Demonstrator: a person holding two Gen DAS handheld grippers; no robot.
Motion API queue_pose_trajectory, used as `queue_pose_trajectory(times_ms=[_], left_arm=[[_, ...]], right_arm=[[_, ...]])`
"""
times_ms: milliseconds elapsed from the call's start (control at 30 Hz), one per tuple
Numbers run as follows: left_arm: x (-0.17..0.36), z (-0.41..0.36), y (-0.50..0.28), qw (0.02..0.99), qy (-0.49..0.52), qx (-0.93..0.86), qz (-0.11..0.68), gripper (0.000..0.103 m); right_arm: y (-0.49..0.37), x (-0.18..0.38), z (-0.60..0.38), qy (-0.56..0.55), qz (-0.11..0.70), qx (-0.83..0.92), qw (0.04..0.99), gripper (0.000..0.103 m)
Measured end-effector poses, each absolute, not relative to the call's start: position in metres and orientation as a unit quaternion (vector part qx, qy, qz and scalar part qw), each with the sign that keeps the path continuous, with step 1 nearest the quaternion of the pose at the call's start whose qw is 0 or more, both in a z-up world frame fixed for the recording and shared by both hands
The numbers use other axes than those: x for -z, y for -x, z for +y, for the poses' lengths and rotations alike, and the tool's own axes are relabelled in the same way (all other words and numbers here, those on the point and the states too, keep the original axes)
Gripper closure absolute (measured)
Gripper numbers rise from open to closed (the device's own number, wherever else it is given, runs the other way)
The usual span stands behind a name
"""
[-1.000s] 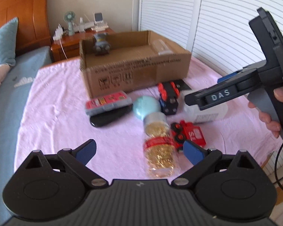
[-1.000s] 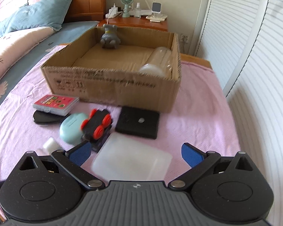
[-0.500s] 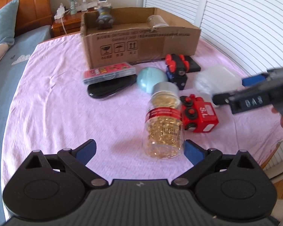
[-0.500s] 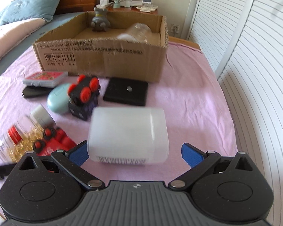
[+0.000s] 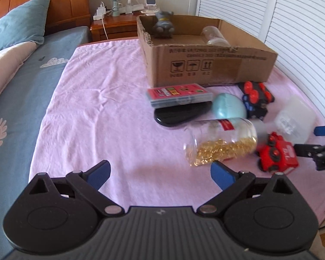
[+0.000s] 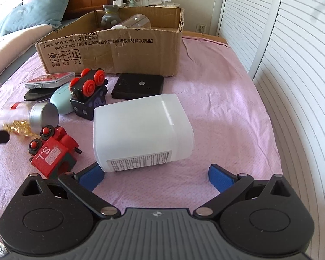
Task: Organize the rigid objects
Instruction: 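Move the left tool to the gold capsule bottle while the right tool approaches the white plastic bottle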
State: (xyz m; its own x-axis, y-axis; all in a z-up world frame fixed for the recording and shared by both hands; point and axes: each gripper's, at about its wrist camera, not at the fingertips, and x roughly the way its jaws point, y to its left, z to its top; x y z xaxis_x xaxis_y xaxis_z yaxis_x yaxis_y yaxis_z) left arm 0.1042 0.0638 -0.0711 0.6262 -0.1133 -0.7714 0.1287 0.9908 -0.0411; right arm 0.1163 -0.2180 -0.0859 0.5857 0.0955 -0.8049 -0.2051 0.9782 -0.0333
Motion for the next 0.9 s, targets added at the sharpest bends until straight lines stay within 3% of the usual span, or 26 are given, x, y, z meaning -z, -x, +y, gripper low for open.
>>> queue_pose_trajectory(times_ms=[600,900], left_arm=[[0.078,0.052,-0.076,0.881,-0.07,0.168,0.438,0.004],[0.08,0.036,-0.102,0.882,-0.09,0.197,0.418,0.004]], right_arm=[[-0.114,0.087,-0.219,0.063,0.44,-0.09,0.891,0.0],[-0.112,0.087,-0.22,0.065,0.434,-0.095,0.893,0.0]])
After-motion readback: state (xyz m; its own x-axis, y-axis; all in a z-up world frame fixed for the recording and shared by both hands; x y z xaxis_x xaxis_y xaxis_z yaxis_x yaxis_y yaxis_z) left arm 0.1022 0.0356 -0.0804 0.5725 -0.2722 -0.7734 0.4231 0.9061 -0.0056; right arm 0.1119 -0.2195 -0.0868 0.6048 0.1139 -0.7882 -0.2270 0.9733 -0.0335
